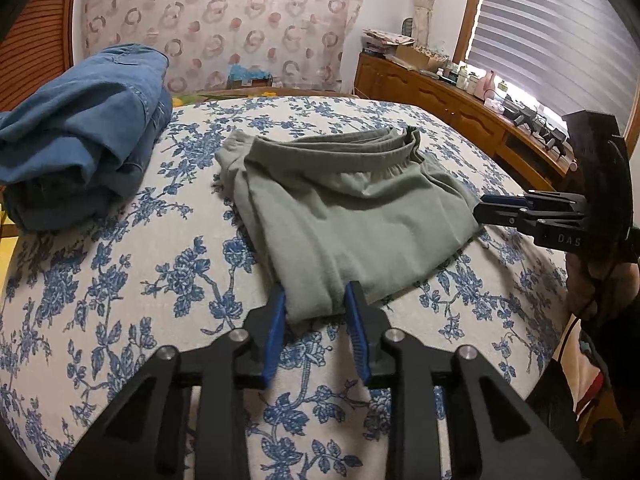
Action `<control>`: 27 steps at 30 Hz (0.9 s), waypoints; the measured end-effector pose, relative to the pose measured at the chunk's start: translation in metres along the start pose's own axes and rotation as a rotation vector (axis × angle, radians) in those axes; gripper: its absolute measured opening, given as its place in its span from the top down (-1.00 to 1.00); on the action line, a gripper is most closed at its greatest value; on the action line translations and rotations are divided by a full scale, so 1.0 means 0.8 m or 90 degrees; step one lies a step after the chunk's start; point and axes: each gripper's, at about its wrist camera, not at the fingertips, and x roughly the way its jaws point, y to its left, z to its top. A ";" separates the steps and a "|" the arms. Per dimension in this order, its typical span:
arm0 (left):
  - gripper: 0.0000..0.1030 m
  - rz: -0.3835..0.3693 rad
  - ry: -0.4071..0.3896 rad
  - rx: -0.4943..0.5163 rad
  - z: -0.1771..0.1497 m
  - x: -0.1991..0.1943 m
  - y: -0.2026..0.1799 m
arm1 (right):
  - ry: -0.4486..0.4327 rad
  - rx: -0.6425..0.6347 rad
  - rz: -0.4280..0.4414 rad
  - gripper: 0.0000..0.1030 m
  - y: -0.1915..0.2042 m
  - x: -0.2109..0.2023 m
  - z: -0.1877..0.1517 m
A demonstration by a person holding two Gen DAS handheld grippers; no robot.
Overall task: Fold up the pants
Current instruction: 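Close both grippers on the garment edge beside the waistband, then fold the grasped edge over toward the waistband with both grippers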
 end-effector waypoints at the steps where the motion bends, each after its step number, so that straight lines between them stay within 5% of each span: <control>1: 0.51 0.002 -0.001 0.002 0.000 0.001 0.000 | 0.003 0.002 0.000 0.43 0.000 0.001 0.000; 11: 0.63 0.007 -0.009 0.007 0.001 0.003 0.002 | 0.013 -0.014 0.004 0.87 0.005 -0.001 -0.005; 16: 0.80 0.015 -0.028 0.011 -0.001 -0.002 0.002 | -0.033 -0.003 -0.081 0.93 -0.002 -0.017 -0.008; 27: 0.85 0.004 -0.074 0.003 -0.002 -0.053 -0.008 | -0.044 0.010 -0.005 0.93 0.007 -0.043 -0.021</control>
